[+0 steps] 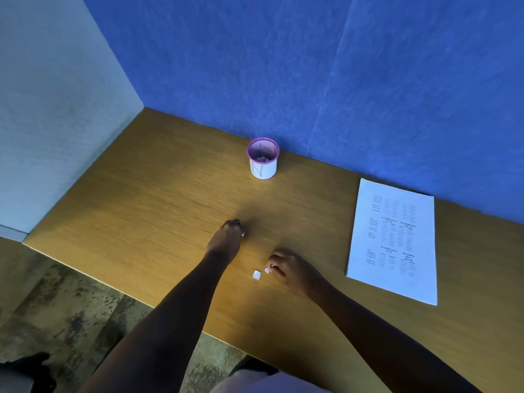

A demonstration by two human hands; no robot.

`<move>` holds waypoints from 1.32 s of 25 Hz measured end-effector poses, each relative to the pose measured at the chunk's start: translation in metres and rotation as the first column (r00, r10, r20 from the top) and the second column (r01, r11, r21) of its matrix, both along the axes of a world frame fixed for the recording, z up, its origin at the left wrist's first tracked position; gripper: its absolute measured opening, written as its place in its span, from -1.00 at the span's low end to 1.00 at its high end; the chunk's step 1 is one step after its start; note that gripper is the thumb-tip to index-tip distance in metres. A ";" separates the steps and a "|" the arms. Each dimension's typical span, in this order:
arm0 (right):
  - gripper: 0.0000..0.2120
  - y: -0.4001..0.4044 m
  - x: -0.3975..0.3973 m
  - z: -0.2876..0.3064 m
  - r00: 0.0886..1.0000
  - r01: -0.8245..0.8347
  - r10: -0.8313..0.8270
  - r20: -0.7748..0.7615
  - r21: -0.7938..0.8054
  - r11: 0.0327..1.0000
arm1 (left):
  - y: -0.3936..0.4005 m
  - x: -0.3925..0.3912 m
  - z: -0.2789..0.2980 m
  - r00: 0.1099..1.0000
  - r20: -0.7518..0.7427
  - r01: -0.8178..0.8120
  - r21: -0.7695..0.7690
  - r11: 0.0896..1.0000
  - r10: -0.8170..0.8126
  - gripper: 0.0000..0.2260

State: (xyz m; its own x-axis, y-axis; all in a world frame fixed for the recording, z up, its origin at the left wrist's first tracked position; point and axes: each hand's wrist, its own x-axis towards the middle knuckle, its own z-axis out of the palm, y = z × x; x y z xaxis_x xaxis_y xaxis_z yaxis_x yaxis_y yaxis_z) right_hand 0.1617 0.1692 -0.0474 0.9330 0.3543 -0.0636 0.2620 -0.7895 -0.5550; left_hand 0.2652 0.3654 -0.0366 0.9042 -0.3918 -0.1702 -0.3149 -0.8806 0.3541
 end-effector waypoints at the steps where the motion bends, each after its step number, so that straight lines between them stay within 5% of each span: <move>1: -0.91 0.000 0.002 0.000 0.995 0.082 -0.079 -0.052 0.058 0.995 | 0.000 0.003 0.000 0.999 -0.023 -0.034 -0.031 0.999 0.034 -0.76; 3: -0.93 -0.002 0.008 0.001 0.943 0.314 -0.275 -0.187 0.230 0.921 | -0.003 0.011 0.002 0.988 -0.090 -0.134 -0.107 0.985 0.125 -0.78; 6: -0.94 -0.010 0.020 0.007 0.748 0.657 -0.508 -0.427 0.366 0.660 | -0.010 0.023 0.010 0.951 -0.207 -0.272 -0.196 0.942 0.231 -0.82; 12: -0.89 -0.020 0.040 0.003 0.620 0.785 -0.551 -0.559 0.442 0.435 | -0.051 0.077 0.058 0.912 -0.157 -0.404 -0.511 0.759 0.379 -0.89; 16: -0.89 -0.018 0.045 0.008 0.610 0.790 -0.552 -0.568 0.484 0.375 | -0.085 0.142 0.101 0.918 -0.127 -0.375 -0.593 0.713 0.377 -0.84; 24: -0.92 -0.032 0.057 0.013 0.596 0.796 -0.600 -0.534 0.490 0.355 | -0.085 0.185 0.096 0.981 0.020 -0.172 -0.376 0.911 0.193 -0.81; 29: -0.91 -0.031 0.058 0.010 0.578 0.809 -0.580 -0.574 0.497 0.314 | -0.075 0.157 0.096 0.982 0.055 -0.122 -0.536 0.836 0.179 -0.85; 33: -0.92 -0.023 0.060 0.011 0.585 0.807 -0.559 -0.587 0.489 0.331 | -0.058 0.110 0.084 0.937 0.219 0.332 -0.322 0.887 -0.271 -0.95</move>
